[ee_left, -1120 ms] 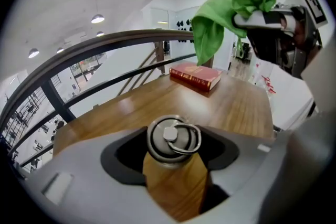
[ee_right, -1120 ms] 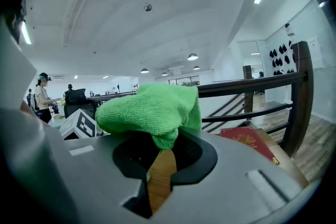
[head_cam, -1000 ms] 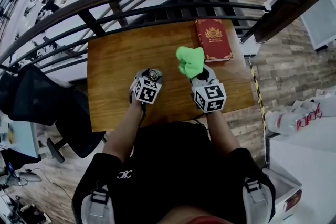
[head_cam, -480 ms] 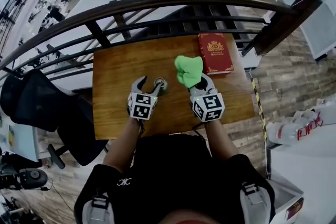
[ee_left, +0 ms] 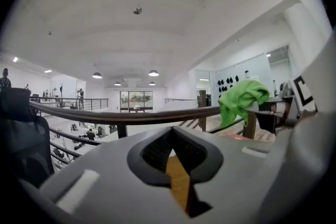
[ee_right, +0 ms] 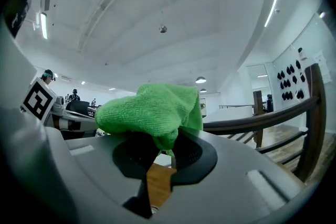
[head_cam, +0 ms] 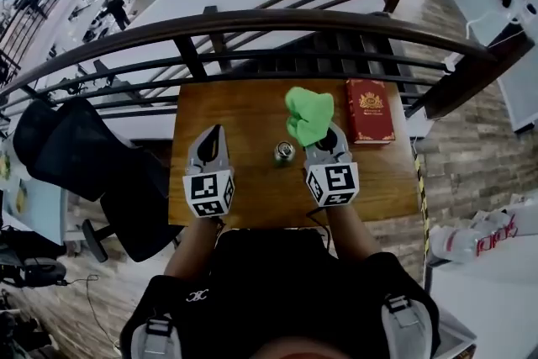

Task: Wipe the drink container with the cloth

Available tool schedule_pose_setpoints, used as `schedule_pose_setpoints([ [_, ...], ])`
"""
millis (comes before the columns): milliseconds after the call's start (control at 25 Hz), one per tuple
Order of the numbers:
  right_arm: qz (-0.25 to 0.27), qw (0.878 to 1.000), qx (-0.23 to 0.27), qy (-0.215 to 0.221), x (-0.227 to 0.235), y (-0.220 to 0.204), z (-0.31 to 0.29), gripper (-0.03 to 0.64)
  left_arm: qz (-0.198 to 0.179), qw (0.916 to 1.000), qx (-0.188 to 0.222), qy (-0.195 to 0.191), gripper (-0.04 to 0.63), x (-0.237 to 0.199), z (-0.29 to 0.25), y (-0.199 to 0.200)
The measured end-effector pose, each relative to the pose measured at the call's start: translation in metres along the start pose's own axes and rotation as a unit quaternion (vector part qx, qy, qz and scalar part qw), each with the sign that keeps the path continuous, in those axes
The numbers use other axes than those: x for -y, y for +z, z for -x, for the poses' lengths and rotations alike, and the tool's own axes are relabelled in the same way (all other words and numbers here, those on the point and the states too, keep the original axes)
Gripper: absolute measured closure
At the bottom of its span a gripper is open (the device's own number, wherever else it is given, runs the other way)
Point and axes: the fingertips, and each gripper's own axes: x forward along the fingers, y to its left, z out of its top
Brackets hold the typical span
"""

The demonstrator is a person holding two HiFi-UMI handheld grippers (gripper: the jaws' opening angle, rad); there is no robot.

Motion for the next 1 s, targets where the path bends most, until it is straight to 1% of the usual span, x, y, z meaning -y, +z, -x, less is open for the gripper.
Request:
schedule_pose_setpoints([
  [120, 0.009, 1.000, 0.011, 0.000, -0.018, 0.009, -0.010, 0.566, 0.001, 0.9998, 0.004, 0.021, 0.543, -0.027, 0.015, 0.005],
  [320, 0.005, 1.000, 0.005, -0.016, -0.034, 0.007, -0.021, 0.566, 0.019, 0.9987, -0.011, 0.047, 0.543, -0.064, 0.026, -0.005],
  [480, 0.001, 1.000, -0.001, -0.022, -0.043, 0.003, -0.026, 0.566, 0.023, 0.9986, -0.013, 0.045, 0.541, -0.081, 0.027, -0.006],
  [640, 0.004, 1.000, -0.005, -0.025, -0.048, 0.002, -0.030, 0.566, 0.014, 0.9993, -0.012, 0.034, 0.541, -0.087, 0.022, -0.005],
  [760, 0.008, 0.999, -0.004, -0.031, -0.048, 0.004, -0.033, 0.566, 0.010, 0.9994, -0.009, 0.033, 0.542, -0.091, 0.017, -0.003],
  [880, 0.011, 0.999, -0.001, -0.037, -0.048, 0.006, -0.035, 0.566, 0.017, 0.9992, -0.010, 0.035, 0.542, -0.095, 0.013, -0.003],
  [1000, 0.013, 0.999, -0.002, -0.042, -0.049, 0.007, -0.037, 0.566, 0.024, 0.9993, -0.005, 0.027, 0.542, -0.095, 0.012, -0.001],
])
